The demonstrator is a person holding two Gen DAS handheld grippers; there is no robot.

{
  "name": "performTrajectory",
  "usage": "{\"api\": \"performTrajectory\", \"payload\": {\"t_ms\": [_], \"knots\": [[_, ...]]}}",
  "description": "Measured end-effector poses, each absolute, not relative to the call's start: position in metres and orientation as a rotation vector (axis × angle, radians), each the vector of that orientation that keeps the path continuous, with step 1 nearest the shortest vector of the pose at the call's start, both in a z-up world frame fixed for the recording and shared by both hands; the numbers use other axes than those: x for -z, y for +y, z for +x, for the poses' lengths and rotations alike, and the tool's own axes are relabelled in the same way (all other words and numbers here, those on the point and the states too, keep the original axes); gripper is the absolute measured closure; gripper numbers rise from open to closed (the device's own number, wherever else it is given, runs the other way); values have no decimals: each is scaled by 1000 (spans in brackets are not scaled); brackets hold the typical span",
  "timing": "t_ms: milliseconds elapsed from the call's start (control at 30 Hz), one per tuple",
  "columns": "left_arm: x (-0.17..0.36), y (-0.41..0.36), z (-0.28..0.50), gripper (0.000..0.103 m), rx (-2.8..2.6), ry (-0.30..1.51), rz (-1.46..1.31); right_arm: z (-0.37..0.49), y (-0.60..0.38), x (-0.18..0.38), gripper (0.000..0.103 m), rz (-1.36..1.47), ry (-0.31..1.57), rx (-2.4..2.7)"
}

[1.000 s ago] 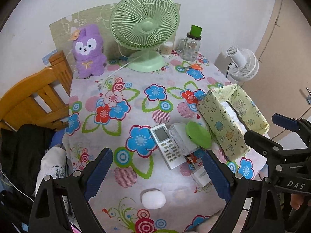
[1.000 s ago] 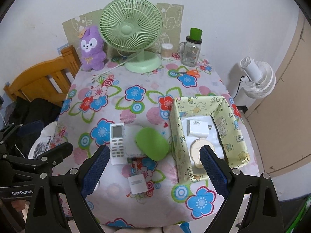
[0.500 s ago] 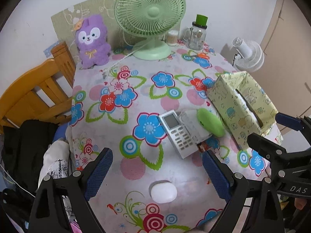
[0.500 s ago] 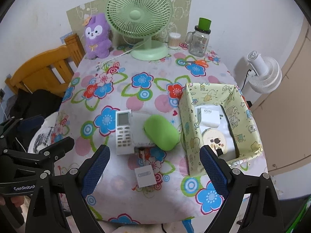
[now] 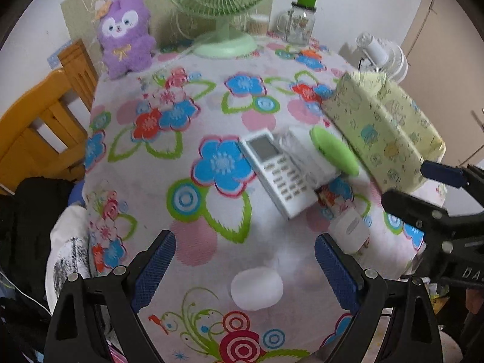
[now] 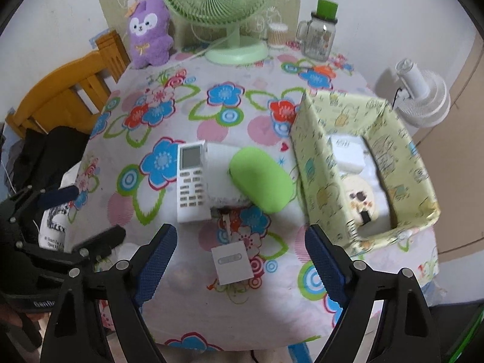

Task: Organize rigid objects
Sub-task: 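Lower the left tool to the white egg-shaped object while the right tool approaches the MINGYI box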

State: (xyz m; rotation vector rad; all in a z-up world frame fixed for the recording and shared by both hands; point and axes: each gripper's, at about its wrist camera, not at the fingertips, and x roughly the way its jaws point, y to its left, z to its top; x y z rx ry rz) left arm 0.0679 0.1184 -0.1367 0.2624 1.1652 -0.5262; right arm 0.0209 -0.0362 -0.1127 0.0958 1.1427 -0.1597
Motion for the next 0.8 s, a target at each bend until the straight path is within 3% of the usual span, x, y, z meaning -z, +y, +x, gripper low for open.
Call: {"api": "performTrajectory", "payload": {"t_ms": [567,800], "knots": [[201,128,52,10,496,1292,316,17,-22,179,14,65,1257,159],[214,124,47,20,504,1301,333,19,-22,192,14,55,1284,163]]}}
